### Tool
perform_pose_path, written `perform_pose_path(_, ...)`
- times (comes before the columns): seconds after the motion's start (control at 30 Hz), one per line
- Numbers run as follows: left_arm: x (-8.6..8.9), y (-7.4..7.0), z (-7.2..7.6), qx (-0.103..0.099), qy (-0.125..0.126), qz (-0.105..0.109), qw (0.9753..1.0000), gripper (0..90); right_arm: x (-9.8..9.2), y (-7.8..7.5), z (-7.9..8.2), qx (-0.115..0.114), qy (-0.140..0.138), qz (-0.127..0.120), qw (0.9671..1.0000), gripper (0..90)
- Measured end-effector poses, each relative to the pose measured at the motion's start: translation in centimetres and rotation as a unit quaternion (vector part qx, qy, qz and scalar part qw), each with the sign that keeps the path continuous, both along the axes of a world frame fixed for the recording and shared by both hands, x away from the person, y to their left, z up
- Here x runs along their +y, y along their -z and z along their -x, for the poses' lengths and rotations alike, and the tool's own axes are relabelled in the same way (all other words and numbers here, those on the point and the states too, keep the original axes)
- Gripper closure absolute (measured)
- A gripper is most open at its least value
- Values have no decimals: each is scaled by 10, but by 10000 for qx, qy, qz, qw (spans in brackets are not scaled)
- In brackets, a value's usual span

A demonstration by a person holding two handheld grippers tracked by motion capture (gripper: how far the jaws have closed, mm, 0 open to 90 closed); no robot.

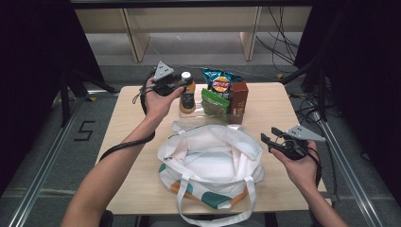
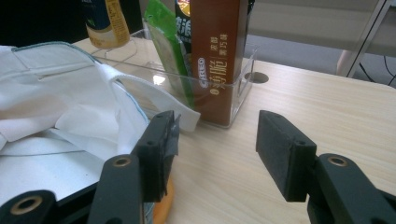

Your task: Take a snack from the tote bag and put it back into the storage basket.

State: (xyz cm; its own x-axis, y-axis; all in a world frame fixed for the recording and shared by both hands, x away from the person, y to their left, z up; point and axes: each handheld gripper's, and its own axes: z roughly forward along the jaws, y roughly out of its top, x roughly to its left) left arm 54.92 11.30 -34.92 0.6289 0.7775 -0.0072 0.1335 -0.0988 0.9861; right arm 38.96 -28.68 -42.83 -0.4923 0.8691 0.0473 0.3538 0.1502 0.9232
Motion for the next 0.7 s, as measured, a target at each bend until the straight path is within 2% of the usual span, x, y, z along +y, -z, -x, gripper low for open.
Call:
perform_pose_path(0.1, 0, 1, -2, 8, -11, -35, 10000, 584, -1, 0, -1, -44, -29, 37, 10000, 480)
perform_pose_path(0.17, 1, 3, -3, 30, -21, -36, 10000, 584, 0, 0, 0, 23, 15, -9, 10000, 480)
perform_pose_path(0.23, 1, 4, -4, 50, -28, -39, 10000, 584, 0, 0, -1, -64, -9, 12, 10000, 480)
perform_pose_path(0.27, 1, 4, -4, 62, -33, -28, 10000, 584, 1, 1, -1, -154, 47, -53, 9999, 480)
perform_pose_path(0.37, 0, 6, -5, 76, -41, -25, 10000, 584, 0, 2, -2, -211, 9, -16, 9998, 480)
perform_pose_path(0.4, 0, 6, -6, 84, -49, -29, 9999, 584, 1, 1, -1, -115, 71, -87, 9999, 480)
perform_pose_path(0.7, 0, 9, -8, 112, -47, -85, 9999, 584, 1, 1, -1, -167, 44, -43, 9998, 480)
